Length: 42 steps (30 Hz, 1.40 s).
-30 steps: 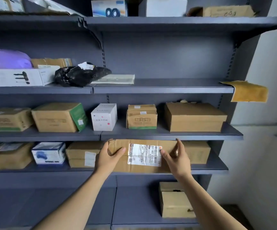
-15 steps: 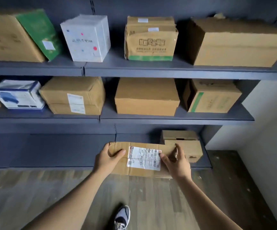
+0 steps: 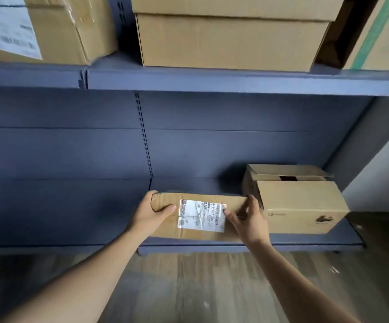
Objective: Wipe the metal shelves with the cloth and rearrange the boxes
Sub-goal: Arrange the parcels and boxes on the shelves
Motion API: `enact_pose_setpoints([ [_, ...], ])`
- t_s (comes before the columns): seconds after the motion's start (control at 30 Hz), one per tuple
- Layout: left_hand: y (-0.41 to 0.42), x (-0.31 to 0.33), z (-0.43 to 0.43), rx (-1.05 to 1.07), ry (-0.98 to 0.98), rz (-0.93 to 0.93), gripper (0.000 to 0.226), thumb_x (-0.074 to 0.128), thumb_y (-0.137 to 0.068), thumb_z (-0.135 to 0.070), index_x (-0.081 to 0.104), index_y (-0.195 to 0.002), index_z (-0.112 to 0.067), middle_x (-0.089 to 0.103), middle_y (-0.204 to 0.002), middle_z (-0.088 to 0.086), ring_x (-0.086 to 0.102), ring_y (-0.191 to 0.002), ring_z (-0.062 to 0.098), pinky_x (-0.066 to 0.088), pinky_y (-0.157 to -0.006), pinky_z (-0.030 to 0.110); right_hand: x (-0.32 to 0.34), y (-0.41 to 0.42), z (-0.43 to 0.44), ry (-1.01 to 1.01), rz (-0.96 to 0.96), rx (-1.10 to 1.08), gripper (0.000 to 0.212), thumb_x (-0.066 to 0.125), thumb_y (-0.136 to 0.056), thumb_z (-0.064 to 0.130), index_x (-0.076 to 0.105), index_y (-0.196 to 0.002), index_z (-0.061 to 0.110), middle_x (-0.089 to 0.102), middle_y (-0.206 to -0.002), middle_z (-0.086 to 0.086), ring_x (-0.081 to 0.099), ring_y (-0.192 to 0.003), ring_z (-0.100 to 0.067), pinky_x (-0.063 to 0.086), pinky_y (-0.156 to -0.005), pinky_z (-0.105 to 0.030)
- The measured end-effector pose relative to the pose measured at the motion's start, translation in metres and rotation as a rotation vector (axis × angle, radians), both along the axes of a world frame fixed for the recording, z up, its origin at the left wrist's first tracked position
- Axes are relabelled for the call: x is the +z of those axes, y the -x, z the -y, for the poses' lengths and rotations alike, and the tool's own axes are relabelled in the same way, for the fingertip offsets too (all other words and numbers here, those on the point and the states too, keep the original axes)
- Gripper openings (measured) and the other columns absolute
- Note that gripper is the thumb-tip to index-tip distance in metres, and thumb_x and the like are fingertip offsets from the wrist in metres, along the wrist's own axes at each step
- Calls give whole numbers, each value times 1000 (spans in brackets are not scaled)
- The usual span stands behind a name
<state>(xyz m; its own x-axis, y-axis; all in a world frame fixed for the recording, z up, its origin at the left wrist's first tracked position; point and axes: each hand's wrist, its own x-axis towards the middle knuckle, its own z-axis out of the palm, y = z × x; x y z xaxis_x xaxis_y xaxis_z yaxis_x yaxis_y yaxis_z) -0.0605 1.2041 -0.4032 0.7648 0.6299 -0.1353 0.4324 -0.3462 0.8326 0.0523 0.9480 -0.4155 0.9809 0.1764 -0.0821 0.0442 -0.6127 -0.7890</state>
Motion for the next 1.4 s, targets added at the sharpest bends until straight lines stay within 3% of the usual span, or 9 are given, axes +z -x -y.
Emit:
enact_pose_setpoints([
  [0.13, -26, -59, -12, -10, -107, 5, 64, 85, -72, -46, 50, -124, -32, 62, -112, -7, 59, -103, 19, 49, -77, 33, -60, -30, -17, -21, 50, 47, 81, 80, -82, 48, 35, -146, 28, 58, -131, -4, 58, -120, -27, 50, -97, -43],
  [0.4, -49, -139, -26, -97, -200, -57, 58, 80, -82, -36, 48, -131, -32, 57, -123, -11, 53, -102, 18, 41, -76, 31, -134, -55, -37, 102, 40, 111, 62, 75, -89, 30, 43, -142, 36, 55, -128, -3, 60, -112, -30, 43, -79, -32],
  [0.7, -67, -161, -32, -99, -260, -65, 54, 78, -86, -31, 51, -132, -25, 56, -138, -4, 53, -119, 26, 37, -82, 29, -156, -70, -46, 183, 81, 115, 49, 68, -95, 36, 43, -136, 33, 58, -129, -4, 62, -108, -31, 48, -73, -36],
  [0.9, -70, -166, -37, -174, -252, -105, 55, 76, -88, -30, 50, -136, -20, 50, -142, 0, 50, -128, 24, 36, -90, 27, -152, -68, -49, 286, 50, 138, 48, 65, -94, 46, 32, -129, 43, 57, -129, -3, 64, -106, -33, 58, -82, -50],
  [0.97, -71, -153, -40, -236, -277, -222, 60, 72, -90, -41, 44, -142, -27, 32, -157, 2, 39, -140, 28, 39, -99, 33, -140, -71, -49, 366, -37, 171, 55, 64, -93, 50, 30, -135, 41, 49, -140, -6, 61, -113, -36, 56, -89, -49],
  [1.07, -61, -96, -38, -259, -400, -463, 70, 59, -90, -62, 30, -151, -43, -4, -169, -2, 13, -152, 35, 38, -110, 50, -92, -70, -49, 495, -142, 222, 71, 62, -93, 57, 23, -150, 43, 14, -164, -11, 50, -130, -44, 45, -103, -47],
  [1.13, -48, -42, -26, -246, -383, -434, 70, 56, -91, -64, 31, -152, -41, 8, -169, 1, 20, -150, 32, 40, -110, 47, -44, -53, -47, 508, -155, 239, 73, 58, -94, 59, 19, -154, 44, 9, -167, -9, 43, -136, -44, 43, -105, -48],
  [1.23, -16, 38, 7, -269, -290, -395, 67, 53, -92, -65, 38, -151, -35, 38, -159, -2, 43, -139, 26, 45, -107, 39, 27, -11, -37, 497, -215, 305, 74, 55, -93, 64, 22, -155, 40, 23, -161, -12, 41, -138, -43, 43, -106, -47],
  [1.4, 45, 196, 61, -239, -218, -347, 65, 52, -90, -68, 45, -146, -35, 51, -149, -5, 51, -131, 22, 47, -103, 36, 185, 65, -10, 404, -243, 305, 76, 55, -91, 67, 28, -154, 34, 43, -152, -11, 50, -132, -33, 49, -104, -45],
])
